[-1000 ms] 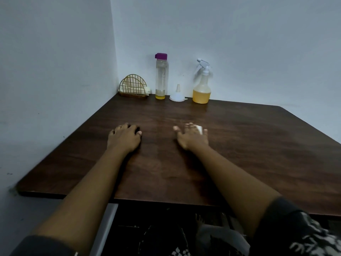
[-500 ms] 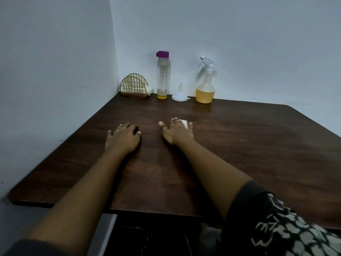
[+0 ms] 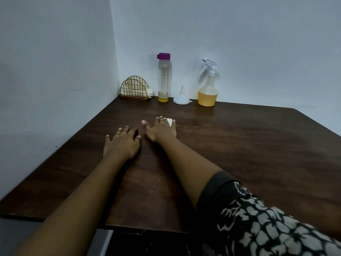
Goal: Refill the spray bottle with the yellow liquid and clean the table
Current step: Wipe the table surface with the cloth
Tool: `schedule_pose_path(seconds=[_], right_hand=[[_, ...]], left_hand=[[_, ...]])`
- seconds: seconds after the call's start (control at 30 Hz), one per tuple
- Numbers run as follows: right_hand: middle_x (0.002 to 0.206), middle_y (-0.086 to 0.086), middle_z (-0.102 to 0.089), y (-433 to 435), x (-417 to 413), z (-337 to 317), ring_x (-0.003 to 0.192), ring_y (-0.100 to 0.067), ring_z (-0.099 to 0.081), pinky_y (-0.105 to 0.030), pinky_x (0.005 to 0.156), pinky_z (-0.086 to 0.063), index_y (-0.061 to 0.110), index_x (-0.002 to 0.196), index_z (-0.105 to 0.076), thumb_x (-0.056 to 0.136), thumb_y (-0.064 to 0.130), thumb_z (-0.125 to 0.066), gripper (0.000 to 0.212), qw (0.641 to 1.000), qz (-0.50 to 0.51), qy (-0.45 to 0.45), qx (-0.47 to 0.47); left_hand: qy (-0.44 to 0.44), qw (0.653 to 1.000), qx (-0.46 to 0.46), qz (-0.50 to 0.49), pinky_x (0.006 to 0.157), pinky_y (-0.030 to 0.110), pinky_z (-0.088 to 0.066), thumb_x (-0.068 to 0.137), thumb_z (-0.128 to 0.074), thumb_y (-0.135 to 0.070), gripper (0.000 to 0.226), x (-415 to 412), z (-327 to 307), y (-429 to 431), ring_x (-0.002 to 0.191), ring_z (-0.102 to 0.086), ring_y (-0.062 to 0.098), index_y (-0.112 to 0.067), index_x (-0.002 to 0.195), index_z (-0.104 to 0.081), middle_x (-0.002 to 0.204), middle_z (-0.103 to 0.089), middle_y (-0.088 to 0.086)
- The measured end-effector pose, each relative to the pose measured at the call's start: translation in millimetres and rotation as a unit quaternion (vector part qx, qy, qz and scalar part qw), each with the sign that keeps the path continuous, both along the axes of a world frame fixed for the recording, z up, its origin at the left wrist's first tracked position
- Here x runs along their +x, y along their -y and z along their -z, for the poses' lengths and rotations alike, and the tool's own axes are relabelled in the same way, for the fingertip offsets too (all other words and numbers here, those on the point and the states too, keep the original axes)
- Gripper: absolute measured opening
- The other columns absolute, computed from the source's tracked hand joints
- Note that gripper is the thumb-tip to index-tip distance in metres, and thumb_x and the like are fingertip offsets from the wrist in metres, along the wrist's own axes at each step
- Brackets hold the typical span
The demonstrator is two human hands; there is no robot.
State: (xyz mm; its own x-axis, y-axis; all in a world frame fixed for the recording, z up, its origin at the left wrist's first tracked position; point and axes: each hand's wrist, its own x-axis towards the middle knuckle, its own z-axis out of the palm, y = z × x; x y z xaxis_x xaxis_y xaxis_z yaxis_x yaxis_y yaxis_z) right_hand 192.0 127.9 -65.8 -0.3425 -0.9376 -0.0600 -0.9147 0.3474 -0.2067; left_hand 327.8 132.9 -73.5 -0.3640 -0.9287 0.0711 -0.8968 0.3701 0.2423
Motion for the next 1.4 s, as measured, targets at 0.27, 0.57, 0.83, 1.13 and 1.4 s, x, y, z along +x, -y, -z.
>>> schedule_pose_path(seconds=[0.27,0.57,0.83,1.13,1.4], right_hand=[[0.160,-0.006,-0.005,-43,-99,-5,0.148,-0.020,-0.001,-0.048,0.116,0.009,0.008,0.151,-0.009,0.092,0.064,-0.002,0.082,0.988,0.153,-0.004,-0.002],[0.159,-0.009,-0.008,16,-15,-1,0.148,-0.020,-0.001,-0.046,0.116,0.009,0.004,0.150,-0.009,0.092,0.064,-0.006,0.084,0.999,0.036,-0.003,-0.005],[0.160,-0.003,-0.007,-10,-63,-3,0.148,-0.017,-0.002,-0.047,0.116,0.011,0.011,0.151,-0.010,0.094,0.061,-0.006,0.076,0.997,0.073,0.014,-0.014],[0.160,-0.006,-0.005,-34,23,2,0.148,-0.018,0.000,-0.046,0.115,0.013,0.008,0.151,-0.007,0.095,0.059,-0.006,0.076,1.000,-0.028,-0.004,-0.011],[0.160,-0.001,-0.003,-89,-21,1,0.148,-0.015,0.001,-0.047,0.116,0.011,0.014,0.152,-0.006,0.093,0.062,-0.005,0.076,0.999,0.034,0.000,-0.002]], left_hand=[[-0.002,1.000,0.008,-0.001,0.116,0.051,-0.005,0.099,-0.021,-0.045,0.051,0,2,1,0.148,-0.006,0.018,-0.032,0.148,-0.022,0.160,-0.011,-0.003],[-0.007,1.000,0.003,-0.003,0.116,0.051,-0.005,0.099,-0.021,-0.044,0.051,-1,2,1,0.148,-0.006,0.018,-0.032,0.149,-0.020,0.160,-0.010,-0.003],[-0.028,1.000,0.008,-0.007,0.116,0.050,-0.005,0.099,-0.025,-0.044,0.050,1,2,1,0.147,-0.008,0.017,-0.032,0.148,-0.024,0.160,-0.013,-0.004],[-0.125,0.984,-0.018,-0.127,0.115,0.050,-0.015,0.094,-0.039,-0.018,0.037,10,-4,-6,0.133,-0.042,0.022,-0.018,0.128,-0.056,0.138,-0.052,0.006],[-0.098,0.988,-0.031,-0.117,0.114,0.050,-0.019,0.093,-0.039,-0.015,0.040,23,-4,-24,0.134,-0.040,0.025,-0.015,0.130,-0.054,0.141,-0.048,0.008]])
